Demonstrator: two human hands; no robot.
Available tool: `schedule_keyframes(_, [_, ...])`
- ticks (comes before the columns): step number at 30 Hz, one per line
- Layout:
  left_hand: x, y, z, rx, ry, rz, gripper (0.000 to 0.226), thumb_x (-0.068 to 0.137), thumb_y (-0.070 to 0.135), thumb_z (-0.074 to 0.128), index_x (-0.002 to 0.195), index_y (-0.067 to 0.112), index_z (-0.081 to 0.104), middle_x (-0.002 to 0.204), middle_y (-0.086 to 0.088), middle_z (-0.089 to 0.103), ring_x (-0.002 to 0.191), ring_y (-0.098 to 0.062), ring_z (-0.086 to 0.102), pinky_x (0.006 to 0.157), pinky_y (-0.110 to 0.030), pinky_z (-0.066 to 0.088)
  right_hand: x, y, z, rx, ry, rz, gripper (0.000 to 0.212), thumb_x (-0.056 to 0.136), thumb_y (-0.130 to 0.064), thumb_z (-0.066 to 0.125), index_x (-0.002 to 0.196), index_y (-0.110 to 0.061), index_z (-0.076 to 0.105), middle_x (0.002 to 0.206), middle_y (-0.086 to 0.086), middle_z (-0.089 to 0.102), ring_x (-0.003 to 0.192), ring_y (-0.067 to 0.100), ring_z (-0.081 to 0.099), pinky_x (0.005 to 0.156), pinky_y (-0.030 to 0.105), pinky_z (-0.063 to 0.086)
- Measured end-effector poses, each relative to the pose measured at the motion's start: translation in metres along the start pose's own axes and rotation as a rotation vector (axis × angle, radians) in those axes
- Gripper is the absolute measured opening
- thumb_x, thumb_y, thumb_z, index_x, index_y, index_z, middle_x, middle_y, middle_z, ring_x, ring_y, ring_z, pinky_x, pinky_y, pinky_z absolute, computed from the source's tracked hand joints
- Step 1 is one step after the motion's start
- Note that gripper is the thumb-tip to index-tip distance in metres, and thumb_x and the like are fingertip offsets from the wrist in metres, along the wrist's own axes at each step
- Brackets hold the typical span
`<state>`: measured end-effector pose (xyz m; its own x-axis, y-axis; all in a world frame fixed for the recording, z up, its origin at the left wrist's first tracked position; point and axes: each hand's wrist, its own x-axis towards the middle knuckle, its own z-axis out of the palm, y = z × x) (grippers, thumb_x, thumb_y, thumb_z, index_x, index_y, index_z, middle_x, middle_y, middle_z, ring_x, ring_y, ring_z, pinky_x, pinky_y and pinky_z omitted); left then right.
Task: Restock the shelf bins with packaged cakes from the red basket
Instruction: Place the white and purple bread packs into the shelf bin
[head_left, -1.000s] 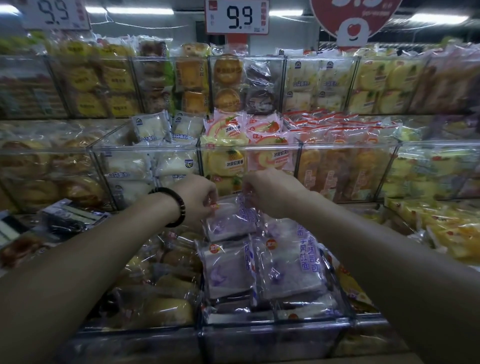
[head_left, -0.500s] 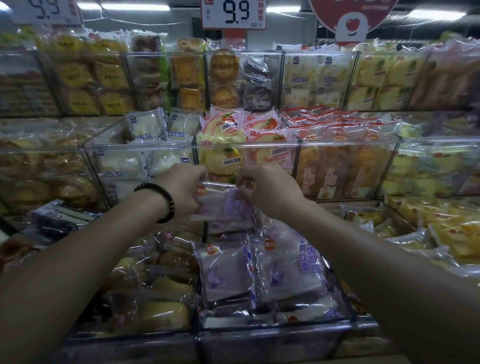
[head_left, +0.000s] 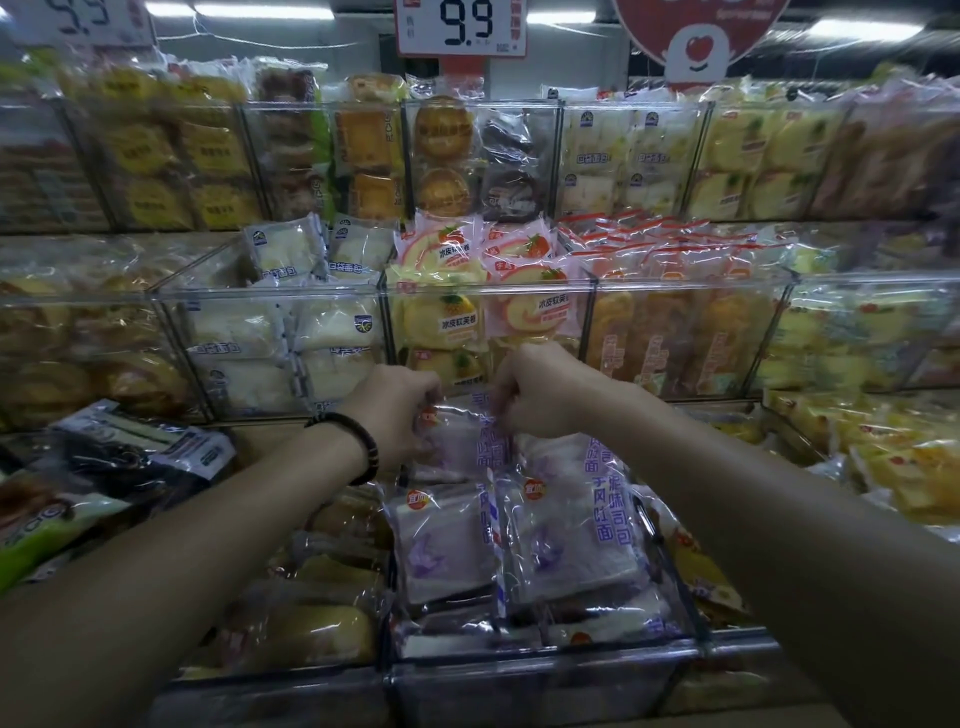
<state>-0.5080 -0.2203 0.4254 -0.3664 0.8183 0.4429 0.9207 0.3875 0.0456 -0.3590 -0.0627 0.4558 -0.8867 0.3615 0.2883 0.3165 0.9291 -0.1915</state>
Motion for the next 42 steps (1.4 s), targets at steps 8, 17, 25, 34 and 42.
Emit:
schedule_keyframes(8, [-0.006, -0.007, -0.004, 0.016, -0.156, 0.022, 0.061, 0.062, 0.037, 0.097, 0.112, 0.027, 0.063, 0.108, 0.006, 0.063, 0.093, -0.013, 0.059, 0.077, -0.029, 0.053, -0.023, 0.002, -0.020, -0.070, 0.043, -0.164, 0.046, 0.087, -0.046, 0.079, 0.124, -0.021, 0.074, 0.114, -0.004, 0.072, 0.103, 0.017, 0.065, 0.090, 0.036, 0.055])
schedule_keyframes(17, [-0.054, 0.042, -0.040, -0.038, -0.135, 0.187, 0.024, 0.088, 0.044, 0.073, 0.108, 0.034, 0.064, 0.101, 0.014, 0.060, 0.088, -0.004, 0.058, 0.080, -0.027, 0.053, -0.102, 0.007, -0.038, -0.075, -0.259, -0.196, 0.051, 0.080, -0.063, 0.079, 0.119, -0.031, 0.071, 0.107, -0.013, 0.071, 0.095, 0.006, 0.066, 0.086, 0.034, 0.059])
schedule_keyframes(25, [-0.061, 0.048, -0.025, -0.023, -0.484, 0.126, 0.079, 0.077, 0.035, 0.089, 0.144, 0.035, 0.048, 0.117, 0.023, 0.048, 0.108, -0.003, 0.050, 0.087, -0.016, 0.042, -0.120, 0.021, -0.016, -0.043, -0.210, -0.125, 0.058, 0.086, -0.029, 0.085, 0.136, -0.044, 0.058, 0.099, -0.018, 0.065, 0.086, 0.003, 0.062, 0.072, 0.024, 0.050])
schedule_keyframes(34, [-0.049, 0.037, -0.039, 0.155, -0.196, 0.088, 0.079, 0.083, 0.001, 0.075, 0.134, 0.052, 0.044, 0.141, 0.010, 0.057, 0.121, -0.017, 0.059, 0.089, -0.039, 0.059, -0.115, 0.034, -0.042, -0.197, 0.278, 0.000, 0.026, 0.090, -0.025, 0.078, 0.109, -0.037, 0.066, 0.097, -0.011, 0.067, 0.091, 0.015, 0.062, 0.082, 0.043, 0.058])
schedule_keyframes(42, [-0.053, 0.032, -0.028, 0.069, -0.102, 0.208, 0.069, 0.086, 0.014, 0.079, 0.138, 0.048, 0.049, 0.141, 0.023, 0.053, 0.130, -0.009, 0.051, 0.105, -0.033, 0.045, -0.104, 0.025, -0.017, -0.256, 0.240, -0.052, 0.022, 0.096, -0.029, 0.072, 0.115, -0.040, 0.071, 0.104, -0.013, 0.065, 0.099, 0.015, 0.059, 0.090, 0.040, 0.053])
